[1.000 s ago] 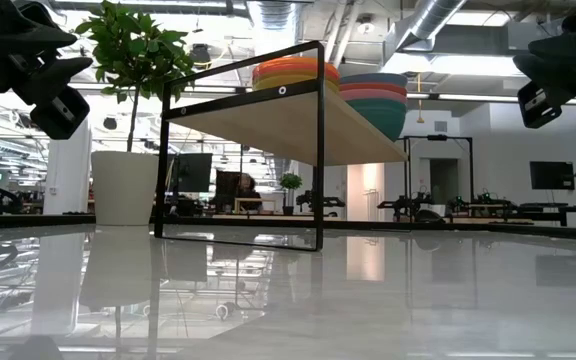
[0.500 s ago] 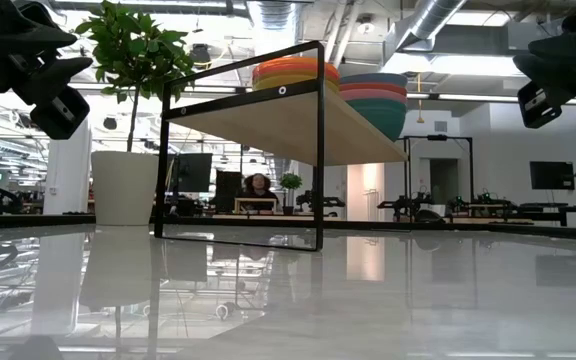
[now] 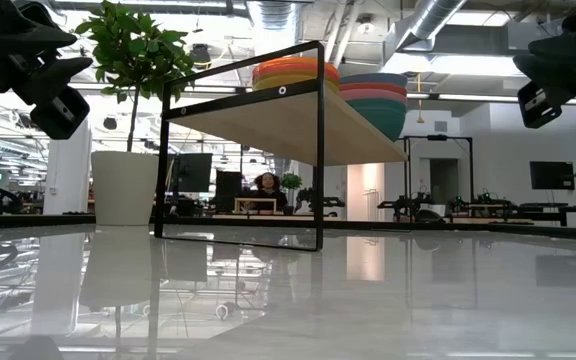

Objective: Place and stack bowls onto a shelf
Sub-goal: Return to Home Position

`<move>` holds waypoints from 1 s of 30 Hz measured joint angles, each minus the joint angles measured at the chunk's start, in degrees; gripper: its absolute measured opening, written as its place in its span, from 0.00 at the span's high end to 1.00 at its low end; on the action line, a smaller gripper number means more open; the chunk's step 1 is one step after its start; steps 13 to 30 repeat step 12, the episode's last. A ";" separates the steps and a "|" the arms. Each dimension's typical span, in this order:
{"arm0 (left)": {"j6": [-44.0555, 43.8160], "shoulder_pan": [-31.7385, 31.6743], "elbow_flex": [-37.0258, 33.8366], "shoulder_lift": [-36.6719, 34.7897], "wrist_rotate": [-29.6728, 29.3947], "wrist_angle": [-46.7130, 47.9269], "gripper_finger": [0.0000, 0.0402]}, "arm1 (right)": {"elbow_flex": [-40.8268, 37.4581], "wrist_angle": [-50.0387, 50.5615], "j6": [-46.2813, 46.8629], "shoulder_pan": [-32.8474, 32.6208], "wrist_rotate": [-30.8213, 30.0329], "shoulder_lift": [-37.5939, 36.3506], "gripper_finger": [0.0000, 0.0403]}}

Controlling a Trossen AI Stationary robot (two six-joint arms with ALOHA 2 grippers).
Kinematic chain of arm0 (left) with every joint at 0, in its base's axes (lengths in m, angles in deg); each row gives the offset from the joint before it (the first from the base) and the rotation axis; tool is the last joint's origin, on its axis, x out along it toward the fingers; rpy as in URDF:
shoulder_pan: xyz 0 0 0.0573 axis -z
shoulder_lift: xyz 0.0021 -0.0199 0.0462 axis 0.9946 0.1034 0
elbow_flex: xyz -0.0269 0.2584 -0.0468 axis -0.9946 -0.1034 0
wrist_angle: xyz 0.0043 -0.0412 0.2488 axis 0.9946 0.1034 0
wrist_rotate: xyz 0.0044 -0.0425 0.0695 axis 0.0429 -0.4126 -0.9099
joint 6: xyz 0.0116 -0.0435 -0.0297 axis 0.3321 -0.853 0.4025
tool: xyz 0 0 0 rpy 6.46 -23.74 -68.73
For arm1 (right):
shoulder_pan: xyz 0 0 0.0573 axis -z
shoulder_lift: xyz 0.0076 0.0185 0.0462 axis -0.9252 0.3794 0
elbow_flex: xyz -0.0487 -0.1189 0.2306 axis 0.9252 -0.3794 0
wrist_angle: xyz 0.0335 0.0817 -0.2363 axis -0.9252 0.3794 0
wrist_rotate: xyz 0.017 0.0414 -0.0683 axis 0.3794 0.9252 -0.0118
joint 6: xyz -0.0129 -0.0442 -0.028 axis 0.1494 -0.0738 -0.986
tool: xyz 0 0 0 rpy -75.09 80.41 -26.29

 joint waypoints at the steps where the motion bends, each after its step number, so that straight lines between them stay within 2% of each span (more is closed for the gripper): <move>1: 0.00 0.01 0.00 0.00 0.00 0.00 0.78 | 0.00 -0.01 0.00 0.01 0.00 0.00 0.72; 30: 0.00 0.01 0.00 0.00 0.02 0.01 0.78 | 0.00 0.00 0.00 0.00 0.00 0.00 0.72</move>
